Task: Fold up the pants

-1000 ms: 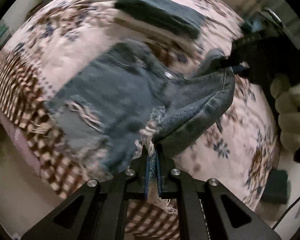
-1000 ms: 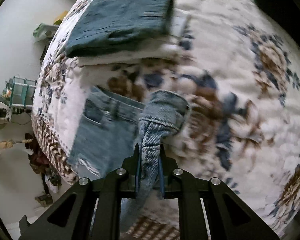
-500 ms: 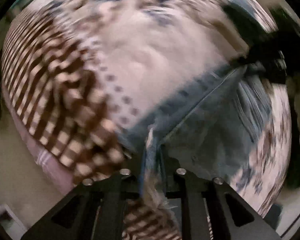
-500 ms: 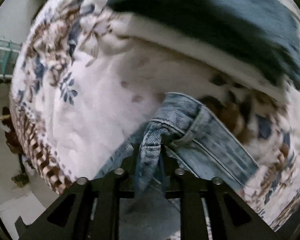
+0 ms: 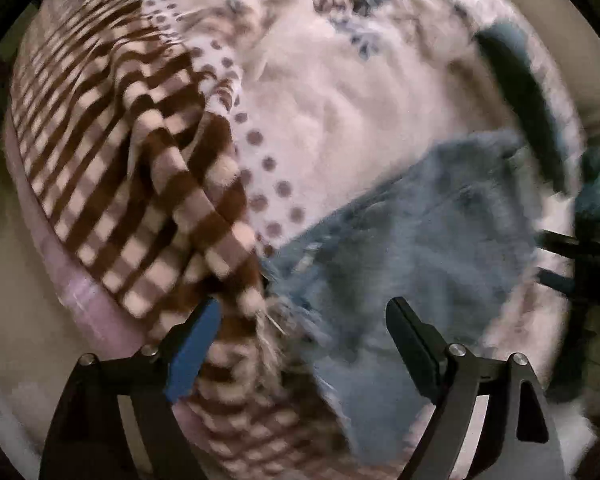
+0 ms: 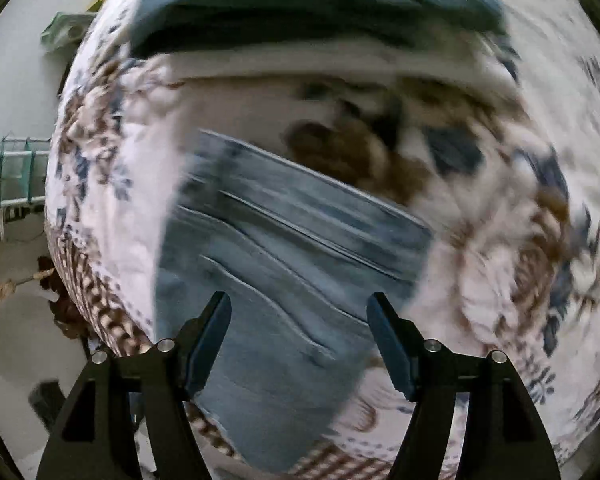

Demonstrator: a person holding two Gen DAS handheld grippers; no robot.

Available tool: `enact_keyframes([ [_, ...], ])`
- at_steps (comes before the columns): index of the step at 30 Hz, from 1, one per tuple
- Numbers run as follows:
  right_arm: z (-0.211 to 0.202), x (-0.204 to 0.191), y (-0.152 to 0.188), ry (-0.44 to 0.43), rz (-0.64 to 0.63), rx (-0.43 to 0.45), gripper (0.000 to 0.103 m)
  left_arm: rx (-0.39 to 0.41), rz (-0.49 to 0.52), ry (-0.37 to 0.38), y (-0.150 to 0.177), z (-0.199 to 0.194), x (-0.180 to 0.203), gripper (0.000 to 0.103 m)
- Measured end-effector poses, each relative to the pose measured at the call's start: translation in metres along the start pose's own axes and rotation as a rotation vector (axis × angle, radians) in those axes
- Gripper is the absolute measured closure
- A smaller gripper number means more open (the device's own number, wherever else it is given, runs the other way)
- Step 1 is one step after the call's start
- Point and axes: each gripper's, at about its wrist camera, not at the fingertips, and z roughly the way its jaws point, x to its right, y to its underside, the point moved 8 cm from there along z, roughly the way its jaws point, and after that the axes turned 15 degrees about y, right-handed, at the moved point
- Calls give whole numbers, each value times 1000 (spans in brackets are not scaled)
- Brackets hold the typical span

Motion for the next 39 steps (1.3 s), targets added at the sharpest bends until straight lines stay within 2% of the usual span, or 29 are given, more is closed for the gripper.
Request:
enact_keyframes([
  [2,13,22,5,14,30,-24,30,12,-8,-86,-10,7,-16,19],
  [3,19,34,7,32,44,-28,30,38,-53,-123,-18,4,-32,19],
  [6,27,56,4,47,70,-23,30,113,-172,-145,-35,-20,-66,19],
  [9,34,63,-4,-5,82,-26,30,162,-238,-87,-29,-45,-71,19],
  [11,42,60,-10,-65,77,-44,30,150,-238,-37,-10,-55,-61,19],
  [13,53,55,-13,-120,72,-73,30,95,-282,51,21,-50,-41,19],
  [14,59,53,-13,-151,69,-86,30,53,-330,129,41,-41,-31,19],
  [16,68,47,-15,-216,71,-106,30,-29,-412,219,73,-21,-13,19],
  [20,74,41,-17,-271,66,-108,30,-157,-635,339,133,17,6,21],
  [24,73,40,-14,-278,31,-111,30,-191,-812,469,157,30,25,22],
  [26,73,39,-12,-277,2,-114,30,-234,-845,550,169,39,43,22],
  [29,76,37,-11,-272,-26,-119,30,-218,-892,623,165,59,57,22],
  [31,77,37,-11,-272,-28,-121,30,-145,-941,652,154,65,56,22],
  [34,77,36,-10,-275,-37,-116,30,-40,-1028,640,140,70,34,22],
  [36,78,37,-11,-284,-38,-112,30,38,-1051,627,133,67,21,38],
  [37,78,35,-12,-292,-36,-107,30,48,-1033,605,131,64,17,61],
  [38,78,35,-12,-301,-37,-96,30,52,-1007,589,128,61,13,70],
  [39,78,36,-12,-306,-41,-83,32,61,-975,580,125,58,12,72],
])
